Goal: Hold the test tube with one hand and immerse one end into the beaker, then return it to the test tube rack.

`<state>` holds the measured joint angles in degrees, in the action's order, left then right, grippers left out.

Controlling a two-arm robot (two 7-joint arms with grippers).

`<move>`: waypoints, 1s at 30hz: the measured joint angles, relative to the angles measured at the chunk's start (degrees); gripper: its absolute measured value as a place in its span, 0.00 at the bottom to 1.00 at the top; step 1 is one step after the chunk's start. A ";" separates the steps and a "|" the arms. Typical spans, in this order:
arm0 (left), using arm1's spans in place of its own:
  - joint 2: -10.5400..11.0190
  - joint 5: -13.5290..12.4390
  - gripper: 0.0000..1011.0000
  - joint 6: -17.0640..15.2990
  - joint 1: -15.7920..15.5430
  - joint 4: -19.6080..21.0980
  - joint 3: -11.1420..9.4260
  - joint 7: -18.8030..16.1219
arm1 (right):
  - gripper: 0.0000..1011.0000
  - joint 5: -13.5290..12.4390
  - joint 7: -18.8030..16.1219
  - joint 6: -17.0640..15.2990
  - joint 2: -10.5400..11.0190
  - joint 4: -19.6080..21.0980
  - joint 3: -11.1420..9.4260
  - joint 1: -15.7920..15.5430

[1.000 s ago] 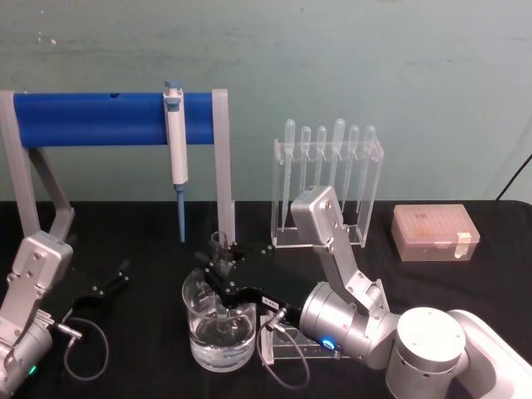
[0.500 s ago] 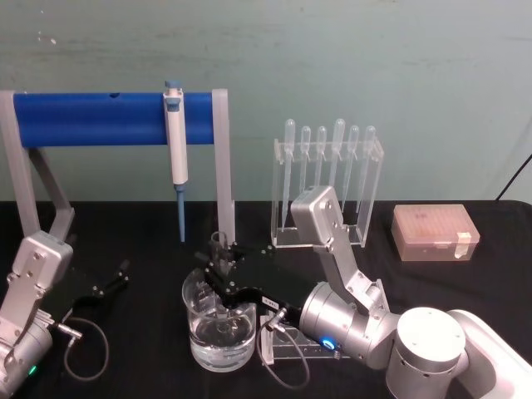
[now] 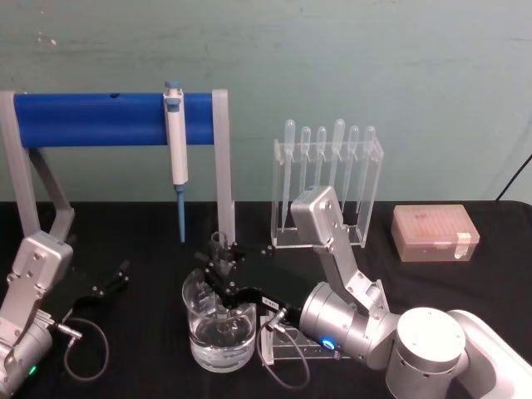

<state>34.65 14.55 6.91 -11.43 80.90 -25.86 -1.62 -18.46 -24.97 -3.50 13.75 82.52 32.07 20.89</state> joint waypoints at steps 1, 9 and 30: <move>0.00 0.00 0.99 0.00 0.00 0.00 0.00 0.00 | 0.22 0.00 0.00 0.00 0.00 0.00 0.00 0.00; 0.00 0.00 0.99 0.00 0.00 0.00 0.00 0.00 | 0.22 0.00 0.00 0.00 0.00 0.00 0.00 0.00; 0.00 0.00 0.99 0.00 0.00 0.00 0.00 0.00 | 0.22 0.00 0.01 0.00 0.00 0.00 0.00 0.00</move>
<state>34.65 14.55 6.91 -11.43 80.90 -25.86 -1.62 -18.46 -24.96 -3.50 13.75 82.53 32.07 20.89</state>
